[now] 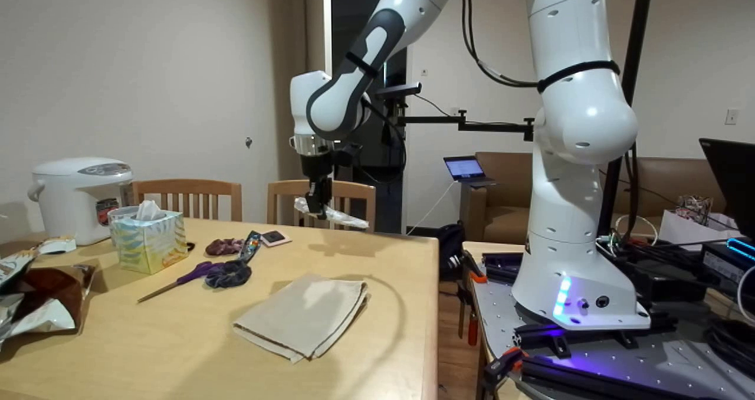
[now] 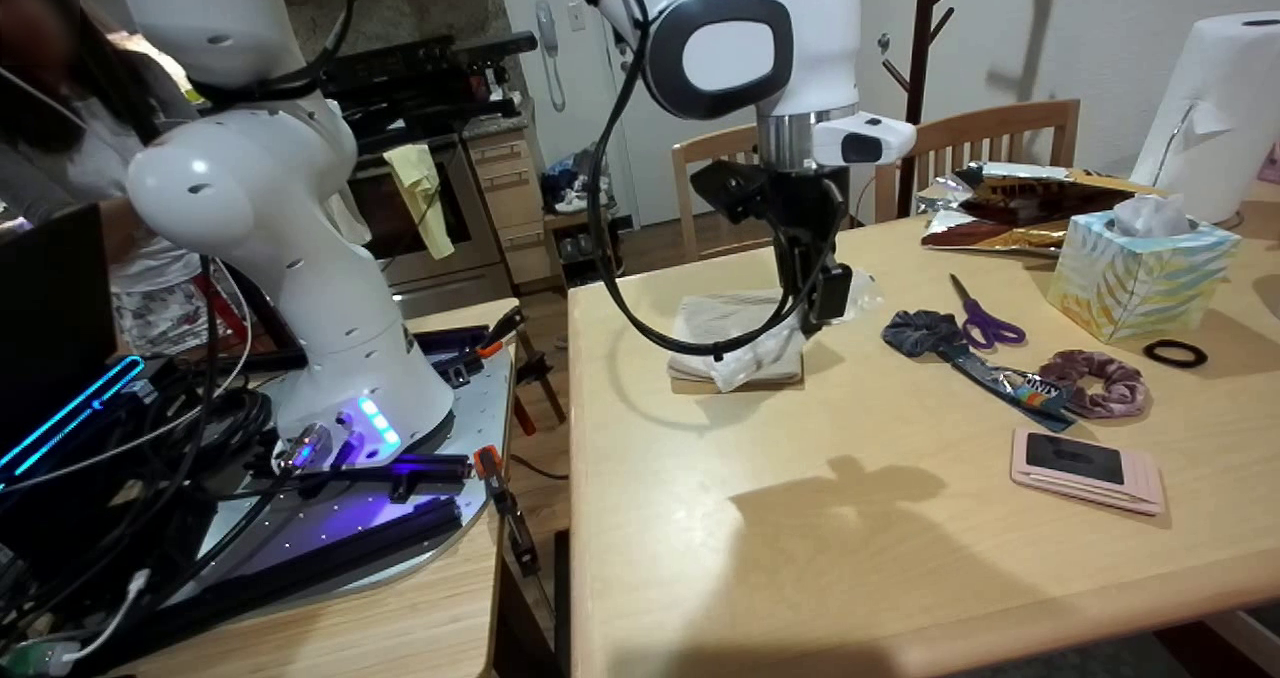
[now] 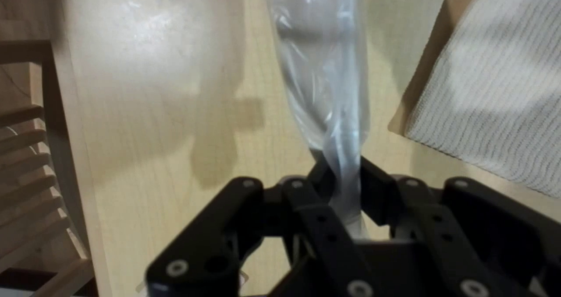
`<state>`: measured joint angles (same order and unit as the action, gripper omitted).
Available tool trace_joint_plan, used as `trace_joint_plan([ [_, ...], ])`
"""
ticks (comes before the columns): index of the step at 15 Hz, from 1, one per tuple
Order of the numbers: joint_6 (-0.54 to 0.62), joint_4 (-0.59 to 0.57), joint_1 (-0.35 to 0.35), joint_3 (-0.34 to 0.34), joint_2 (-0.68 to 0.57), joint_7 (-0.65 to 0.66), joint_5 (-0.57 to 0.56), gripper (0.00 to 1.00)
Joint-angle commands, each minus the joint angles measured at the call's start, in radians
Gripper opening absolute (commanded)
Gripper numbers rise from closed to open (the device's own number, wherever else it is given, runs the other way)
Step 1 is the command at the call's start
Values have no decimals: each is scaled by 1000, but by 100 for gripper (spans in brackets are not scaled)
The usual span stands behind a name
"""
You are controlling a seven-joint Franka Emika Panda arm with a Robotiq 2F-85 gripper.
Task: Move the plastic spoon forward then wipe the table with the cloth.
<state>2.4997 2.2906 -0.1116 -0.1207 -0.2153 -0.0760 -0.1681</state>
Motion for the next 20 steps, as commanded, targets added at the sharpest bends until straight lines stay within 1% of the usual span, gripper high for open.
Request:
trace_joint_plan([
  [1, -40, -78, 9, 15, -42, -4, 12, 4],
  [8, -81, -152, 10, 37, -83, -8, 51, 4],
  [9, -55, -122, 16, 27, -65, 0, 19, 13],
  [17, -58, -134, 16, 29, -75, 0, 27, 13],
  [18, -54, -132, 17, 27, -74, 15, 29, 4],
  [20, -40, -129, 12, 33, -75, 13, 51, 4],
])
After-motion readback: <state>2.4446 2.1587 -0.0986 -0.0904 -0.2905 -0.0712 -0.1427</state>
